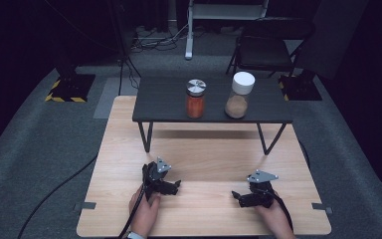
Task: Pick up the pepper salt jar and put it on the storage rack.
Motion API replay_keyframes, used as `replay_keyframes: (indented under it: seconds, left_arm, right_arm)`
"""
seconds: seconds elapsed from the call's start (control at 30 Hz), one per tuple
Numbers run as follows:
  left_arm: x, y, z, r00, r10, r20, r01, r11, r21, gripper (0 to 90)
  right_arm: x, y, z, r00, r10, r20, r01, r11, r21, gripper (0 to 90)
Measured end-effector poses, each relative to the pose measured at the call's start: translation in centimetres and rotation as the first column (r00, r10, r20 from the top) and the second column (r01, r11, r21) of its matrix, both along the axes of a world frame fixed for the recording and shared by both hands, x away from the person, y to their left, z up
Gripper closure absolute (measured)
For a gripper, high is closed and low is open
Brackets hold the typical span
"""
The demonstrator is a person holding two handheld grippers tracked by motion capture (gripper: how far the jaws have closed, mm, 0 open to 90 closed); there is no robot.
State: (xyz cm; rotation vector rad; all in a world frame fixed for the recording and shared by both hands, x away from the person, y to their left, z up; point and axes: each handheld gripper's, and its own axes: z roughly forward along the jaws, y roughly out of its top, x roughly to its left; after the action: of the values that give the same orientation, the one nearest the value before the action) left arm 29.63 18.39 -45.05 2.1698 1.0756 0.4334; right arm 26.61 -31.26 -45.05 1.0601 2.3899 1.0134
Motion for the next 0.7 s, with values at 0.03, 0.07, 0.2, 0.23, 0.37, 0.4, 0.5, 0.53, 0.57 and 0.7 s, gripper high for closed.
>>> replay_keyframes:
  seconds: [0.03,0.07,0.2,0.23,0.37,0.4,0.5,0.53,0.57,0.7]
  left_arm:
    - [0.01,0.02,-0.04,1.0,-0.002,0.003,0.002,1.0,0.0,0.3]
    - [0.01,0.05,-0.08,1.0,-0.005,0.008,0.005,1.0,-0.001,0.3]
    - [0.01,0.04,-0.06,1.0,-0.004,0.006,0.004,1.0,0.0,0.3]
    - [0.0,-0.01,0.02,1.0,0.001,-0.002,-0.001,1.0,0.0,0.3]
    - [0.0,0.0,0.0,1.0,0.0,0.0,0.0,1.0,0.0,0.3]
    - [0.0,0.02,-0.02,1.0,-0.002,0.002,0.002,1.0,0.0,0.3]
    - [0.01,0.02,-0.03,1.0,-0.002,0.003,0.002,1.0,0.0,0.3]
    - [0.01,0.04,-0.05,1.0,-0.004,0.005,0.004,1.0,0.0,0.3]
    - [0.0,0.01,-0.01,1.0,-0.001,0.001,0.001,1.0,0.0,0.2]
    - [0.01,0.02,-0.02,1.0,-0.002,0.002,0.002,1.0,0.0,0.3]
  right_arm:
    - [0.0,0.0,0.0,1.0,0.0,0.0,0.0,1.0,0.0,5.1]
    - [0.0,0.0,0.0,1.0,0.0,0.0,0.0,1.0,0.0,5.1]
    - [0.0,0.0,0.0,1.0,0.0,0.0,0.0,1.0,0.0,5.0]
    - [0.0,0.01,0.0,1.0,0.0,0.0,0.0,1.0,0.0,5.1]
    - [0.01,-0.01,-0.01,1.0,0.001,0.0,-0.001,1.0,0.001,5.0]
    - [0.01,-0.01,-0.01,1.0,0.001,0.0,-0.001,1.0,0.001,5.0]
    - [0.01,0.0,0.0,1.0,0.001,0.0,-0.001,1.0,0.0,5.0]
    - [0.01,0.0,0.0,1.0,0.0,0.0,0.0,1.0,0.0,5.0]
    - [0.01,-0.01,-0.01,1.0,0.001,0.0,-0.001,1.0,0.001,5.0]
    - [0.01,-0.01,-0.01,1.0,0.001,0.0,-0.001,1.0,0.0,5.0]
